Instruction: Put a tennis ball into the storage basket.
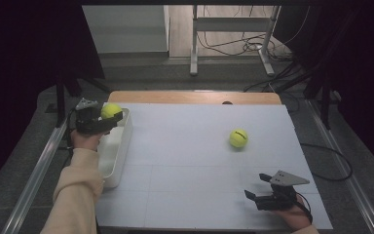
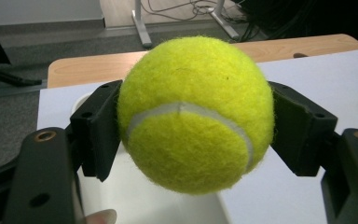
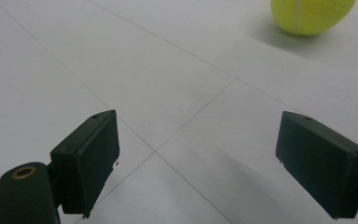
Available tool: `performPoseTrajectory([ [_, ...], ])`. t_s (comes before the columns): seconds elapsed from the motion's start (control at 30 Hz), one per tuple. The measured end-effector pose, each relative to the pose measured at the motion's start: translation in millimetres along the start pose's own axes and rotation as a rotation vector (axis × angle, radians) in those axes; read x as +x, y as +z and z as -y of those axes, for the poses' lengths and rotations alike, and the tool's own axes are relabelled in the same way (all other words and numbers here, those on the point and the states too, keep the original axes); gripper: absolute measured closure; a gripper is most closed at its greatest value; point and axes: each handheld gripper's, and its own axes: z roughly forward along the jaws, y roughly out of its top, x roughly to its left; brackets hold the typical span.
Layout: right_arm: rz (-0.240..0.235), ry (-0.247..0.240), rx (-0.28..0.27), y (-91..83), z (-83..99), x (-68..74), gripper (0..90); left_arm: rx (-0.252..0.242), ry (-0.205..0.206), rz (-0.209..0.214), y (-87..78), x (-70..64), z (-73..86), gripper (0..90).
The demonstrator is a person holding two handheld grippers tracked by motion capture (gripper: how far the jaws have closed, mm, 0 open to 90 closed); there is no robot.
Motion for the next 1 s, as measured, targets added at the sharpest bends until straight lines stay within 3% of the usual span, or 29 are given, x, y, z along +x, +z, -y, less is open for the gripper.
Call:
performPoseTrajectory([
  [0.3,0.002,0.000,0.001,-0.3,0.4,0.1,13.9,0.055,0.011,-0.023,11.1,8.4,-2.0,26.2],
  [1.0,-0.001,0.002,0.003,0.6,0.8,-0.3,13.8,0.163,0.024,-0.037,29.2,11.9,1.6,26.1],
])
